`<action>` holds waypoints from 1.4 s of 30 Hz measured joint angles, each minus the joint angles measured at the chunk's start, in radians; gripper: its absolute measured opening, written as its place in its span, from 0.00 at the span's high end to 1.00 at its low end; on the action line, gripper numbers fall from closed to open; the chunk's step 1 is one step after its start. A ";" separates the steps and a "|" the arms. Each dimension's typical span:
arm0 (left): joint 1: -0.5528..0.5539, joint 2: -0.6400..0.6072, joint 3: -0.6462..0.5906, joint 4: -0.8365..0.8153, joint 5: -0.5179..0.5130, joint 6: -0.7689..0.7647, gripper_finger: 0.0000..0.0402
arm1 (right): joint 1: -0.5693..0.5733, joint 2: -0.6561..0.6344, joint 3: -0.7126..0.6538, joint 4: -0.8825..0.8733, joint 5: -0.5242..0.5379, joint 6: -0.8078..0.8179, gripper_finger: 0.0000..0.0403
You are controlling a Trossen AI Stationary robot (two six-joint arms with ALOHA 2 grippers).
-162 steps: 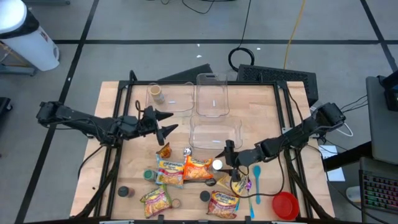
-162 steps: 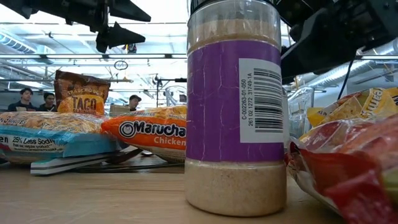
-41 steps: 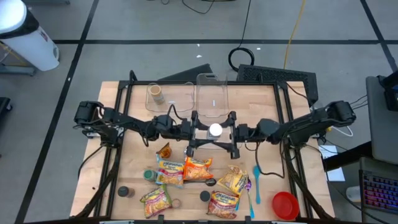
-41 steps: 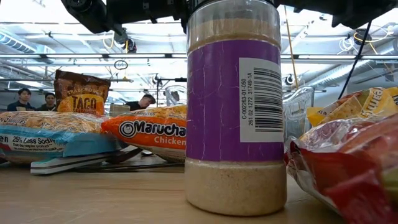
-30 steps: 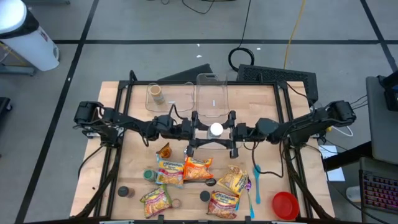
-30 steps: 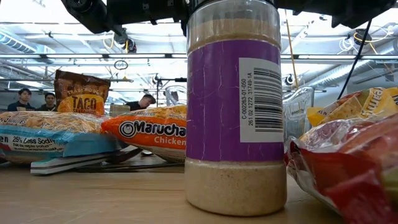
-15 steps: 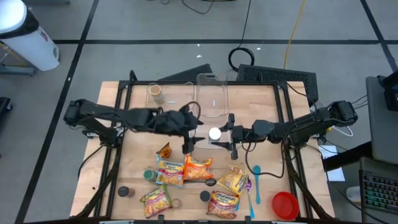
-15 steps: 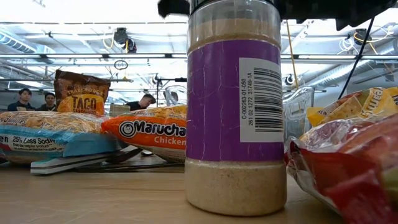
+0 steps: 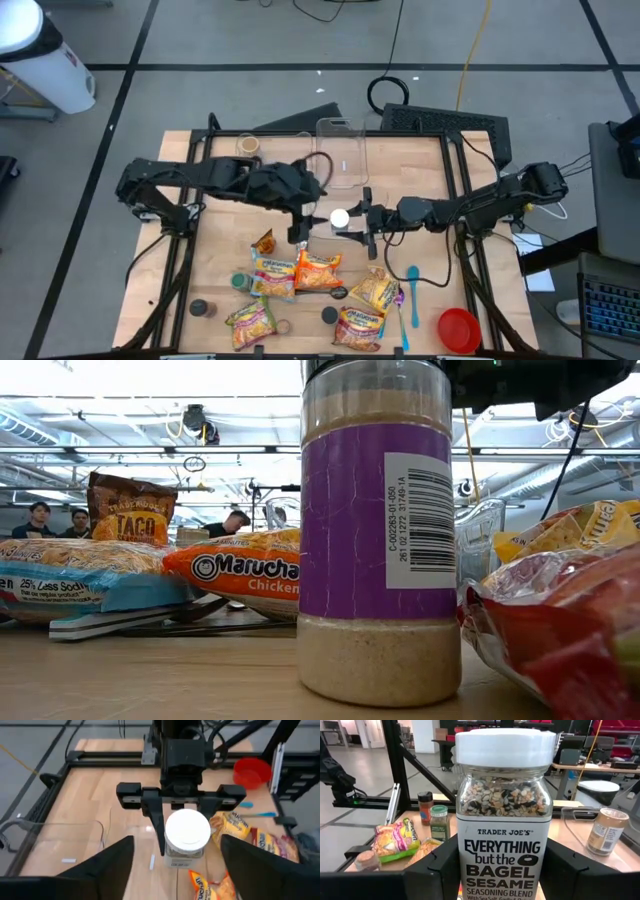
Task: Pick & Place Food Item
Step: Put the white seasoning bottle into the top left transparent container
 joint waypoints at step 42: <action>0.045 0.171 0.070 -0.064 0.120 0.038 0.48 | -0.005 0.053 0.030 -0.003 0.002 0.012 0.53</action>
